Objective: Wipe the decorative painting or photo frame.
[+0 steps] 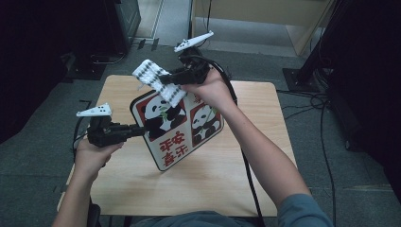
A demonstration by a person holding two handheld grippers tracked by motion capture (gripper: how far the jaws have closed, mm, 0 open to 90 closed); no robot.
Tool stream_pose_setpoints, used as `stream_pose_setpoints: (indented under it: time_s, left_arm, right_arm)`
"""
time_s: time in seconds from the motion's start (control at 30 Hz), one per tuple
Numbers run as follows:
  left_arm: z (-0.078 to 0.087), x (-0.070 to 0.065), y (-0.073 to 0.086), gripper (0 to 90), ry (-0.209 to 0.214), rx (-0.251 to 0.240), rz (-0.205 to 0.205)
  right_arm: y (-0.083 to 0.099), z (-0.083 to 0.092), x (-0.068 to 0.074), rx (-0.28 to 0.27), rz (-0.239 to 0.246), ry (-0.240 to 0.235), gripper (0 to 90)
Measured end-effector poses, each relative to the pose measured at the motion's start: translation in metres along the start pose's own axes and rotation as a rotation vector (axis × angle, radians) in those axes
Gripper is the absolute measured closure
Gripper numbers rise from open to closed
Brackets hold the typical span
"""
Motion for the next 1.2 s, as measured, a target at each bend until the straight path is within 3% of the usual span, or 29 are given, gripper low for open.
stream_pose_setpoints:
  time_s: [1.2]
  left_arm:
    - [0.002, 0.002, 0.001, 77.8, -0.002, 0.000, 0.004]
  right_arm:
    - [0.007, 0.025, -0.039, -0.028, -0.031, 0.066, 72.7]
Point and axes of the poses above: each handheld gripper's, and its own axes: z roughly backward along the jaws, y roughly out of its underside, x roughly to its left, the point moved 10 cm from there along -z, roughly forward along the jaws, and after that the axes turned 3 degrees about -y, right-handed, at the moved point
